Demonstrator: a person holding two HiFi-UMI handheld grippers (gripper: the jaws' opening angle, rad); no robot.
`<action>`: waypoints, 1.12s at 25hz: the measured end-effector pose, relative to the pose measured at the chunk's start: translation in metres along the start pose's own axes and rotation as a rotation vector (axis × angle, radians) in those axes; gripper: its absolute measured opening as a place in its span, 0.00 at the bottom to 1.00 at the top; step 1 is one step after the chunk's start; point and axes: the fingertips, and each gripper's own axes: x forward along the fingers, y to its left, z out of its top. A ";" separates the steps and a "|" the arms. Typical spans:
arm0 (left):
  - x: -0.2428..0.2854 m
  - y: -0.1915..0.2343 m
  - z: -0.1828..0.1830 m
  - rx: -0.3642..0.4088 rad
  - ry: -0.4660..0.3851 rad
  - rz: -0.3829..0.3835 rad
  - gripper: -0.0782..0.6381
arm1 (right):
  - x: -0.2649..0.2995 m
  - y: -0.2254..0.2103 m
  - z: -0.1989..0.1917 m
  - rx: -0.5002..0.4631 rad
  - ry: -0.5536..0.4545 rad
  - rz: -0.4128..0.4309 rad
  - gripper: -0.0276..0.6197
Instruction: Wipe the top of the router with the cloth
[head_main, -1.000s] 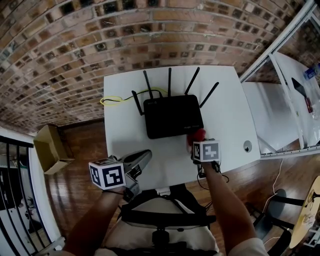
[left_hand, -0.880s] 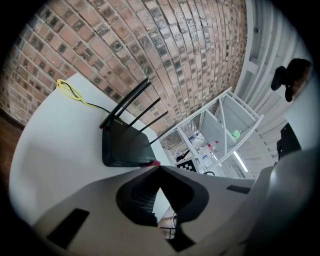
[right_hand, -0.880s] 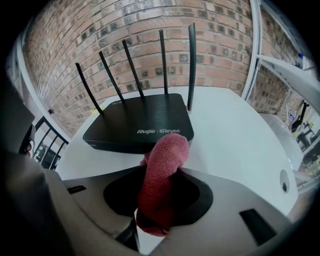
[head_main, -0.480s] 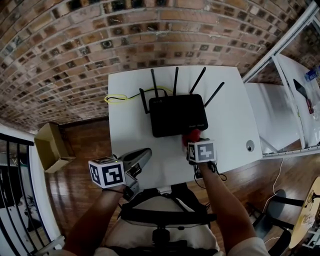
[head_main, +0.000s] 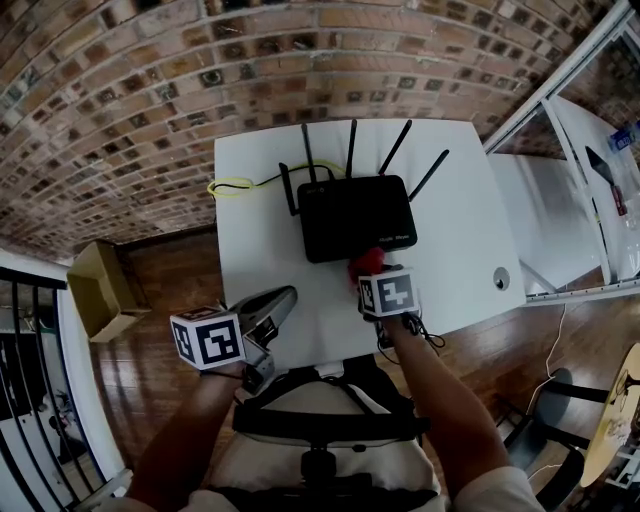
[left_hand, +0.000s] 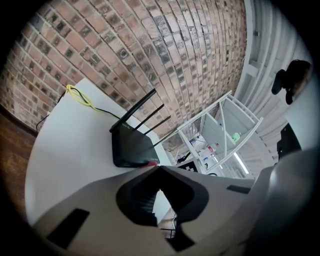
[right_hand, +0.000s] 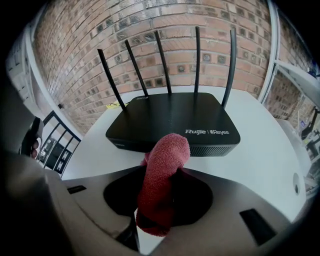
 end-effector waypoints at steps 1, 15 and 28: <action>-0.001 0.000 0.000 0.003 -0.003 0.001 0.14 | 0.001 0.003 0.000 -0.003 0.000 0.004 0.24; -0.016 0.007 0.000 -0.008 -0.017 0.017 0.14 | 0.008 0.042 0.003 -0.052 0.011 0.047 0.24; -0.032 0.011 0.001 -0.019 -0.039 0.016 0.14 | 0.014 0.080 0.005 -0.117 0.018 0.081 0.24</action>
